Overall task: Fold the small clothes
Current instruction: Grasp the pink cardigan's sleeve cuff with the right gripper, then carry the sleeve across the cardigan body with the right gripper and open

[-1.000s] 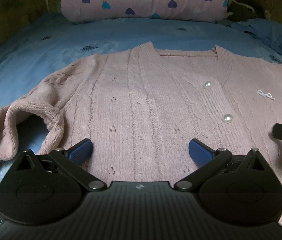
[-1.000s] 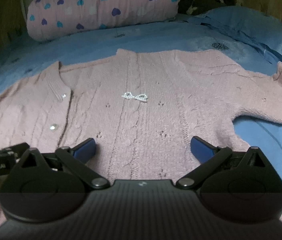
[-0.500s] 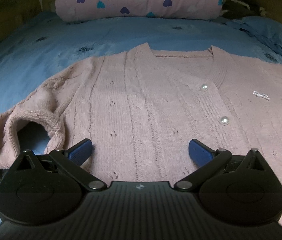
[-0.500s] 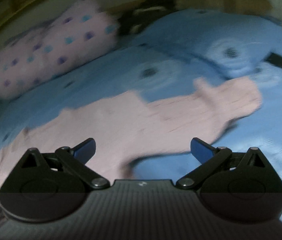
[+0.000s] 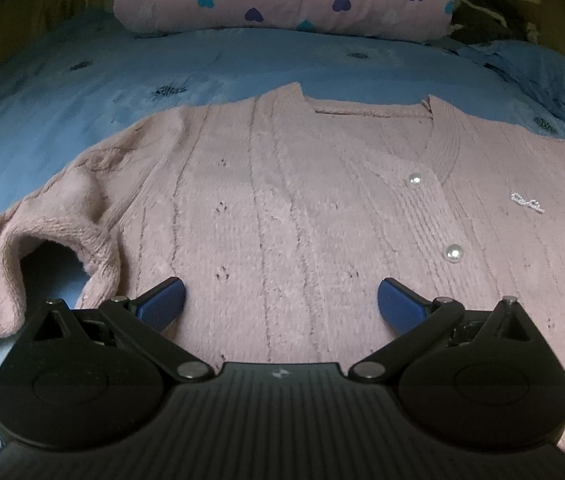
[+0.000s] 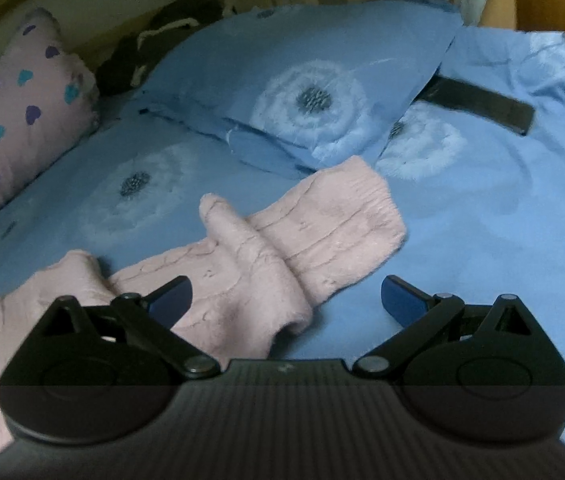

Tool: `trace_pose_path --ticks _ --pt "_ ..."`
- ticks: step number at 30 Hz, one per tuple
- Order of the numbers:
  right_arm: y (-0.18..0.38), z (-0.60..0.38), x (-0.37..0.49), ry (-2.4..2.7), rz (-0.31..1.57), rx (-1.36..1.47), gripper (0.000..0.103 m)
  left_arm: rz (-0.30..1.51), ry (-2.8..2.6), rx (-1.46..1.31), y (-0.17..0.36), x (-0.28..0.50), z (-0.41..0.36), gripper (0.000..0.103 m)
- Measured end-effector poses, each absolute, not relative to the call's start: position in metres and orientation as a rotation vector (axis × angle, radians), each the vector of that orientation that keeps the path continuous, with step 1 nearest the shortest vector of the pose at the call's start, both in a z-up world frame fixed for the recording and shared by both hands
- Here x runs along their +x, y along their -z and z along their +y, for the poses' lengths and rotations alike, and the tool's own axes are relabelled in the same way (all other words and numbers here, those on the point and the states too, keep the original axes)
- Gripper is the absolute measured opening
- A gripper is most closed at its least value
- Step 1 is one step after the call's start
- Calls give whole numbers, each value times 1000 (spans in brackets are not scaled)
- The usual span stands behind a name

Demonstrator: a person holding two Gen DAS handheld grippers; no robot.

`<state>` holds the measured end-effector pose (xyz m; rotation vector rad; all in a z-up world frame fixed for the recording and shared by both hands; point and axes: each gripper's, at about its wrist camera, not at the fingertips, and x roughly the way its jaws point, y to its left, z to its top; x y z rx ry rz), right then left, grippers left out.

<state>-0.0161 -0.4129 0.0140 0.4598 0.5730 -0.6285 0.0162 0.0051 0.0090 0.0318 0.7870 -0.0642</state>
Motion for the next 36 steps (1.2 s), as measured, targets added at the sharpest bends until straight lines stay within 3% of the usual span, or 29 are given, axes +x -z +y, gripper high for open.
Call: trace_pose_path --ticks 7,9,11,23,36 --pt "1 -427 6 609 620 489 68 776 57 49 -7 18 1 103" --pt "3 -425 7 612 620 448 41 776 55 51 -7 18 -1 103" --pt "3 -429 3 573 600 477 27 778 55 49 -7 21 -1 103" --pt "-32 -420 -11 569 470 486 24 799 67 38 -12 23 3 103" --pt "-96 -324 5 355 329 321 24 798 62 10 -24 22 17 103"
